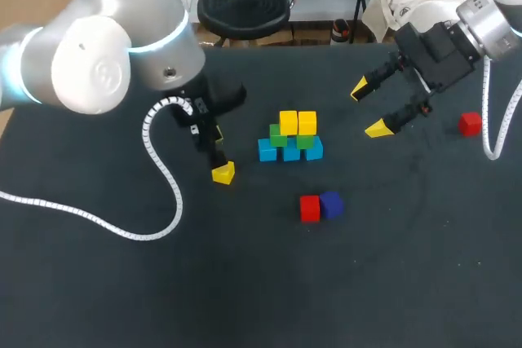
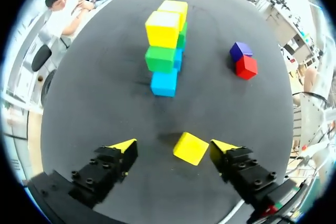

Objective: Place the blue cubes, place green cubes on the blue cubes, place the yellow cubes on the green cubes, then place the red cubes on the yellow cubes, and place purple cube on the red cubes.

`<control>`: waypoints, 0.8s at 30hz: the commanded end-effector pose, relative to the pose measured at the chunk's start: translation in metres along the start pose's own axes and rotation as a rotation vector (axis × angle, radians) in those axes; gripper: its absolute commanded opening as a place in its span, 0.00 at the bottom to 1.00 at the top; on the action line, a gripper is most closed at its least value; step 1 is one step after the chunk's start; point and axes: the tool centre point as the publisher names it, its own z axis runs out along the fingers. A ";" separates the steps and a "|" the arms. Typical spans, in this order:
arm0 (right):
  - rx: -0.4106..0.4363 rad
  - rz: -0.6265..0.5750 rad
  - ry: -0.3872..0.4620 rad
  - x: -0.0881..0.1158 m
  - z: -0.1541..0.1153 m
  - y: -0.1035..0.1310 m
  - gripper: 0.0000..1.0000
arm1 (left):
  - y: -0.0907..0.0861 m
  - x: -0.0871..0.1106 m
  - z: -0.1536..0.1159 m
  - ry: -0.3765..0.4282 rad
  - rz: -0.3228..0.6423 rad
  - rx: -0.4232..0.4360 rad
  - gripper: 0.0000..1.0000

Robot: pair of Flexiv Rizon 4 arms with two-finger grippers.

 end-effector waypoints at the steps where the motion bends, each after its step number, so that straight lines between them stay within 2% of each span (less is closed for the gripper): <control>1: 0.000 -0.001 -0.001 0.000 0.000 0.000 1.00 | 0.006 0.010 0.001 -0.092 0.057 0.025 1.00; 5: 0.000 -0.001 -0.001 0.000 0.000 0.000 1.00 | 0.009 0.015 -0.001 -0.141 0.156 0.056 1.00; 8: 0.000 -0.001 -0.001 0.000 0.000 0.000 1.00 | 0.009 0.018 0.000 -0.137 0.194 0.072 1.00; 16: 0.000 -0.001 -0.001 0.000 0.000 0.000 1.00 | 0.006 0.020 0.012 -0.131 0.218 0.133 1.00; 24: 0.000 -0.001 -0.001 0.000 0.000 0.000 1.00 | 0.005 0.018 0.020 -0.113 0.219 0.142 1.00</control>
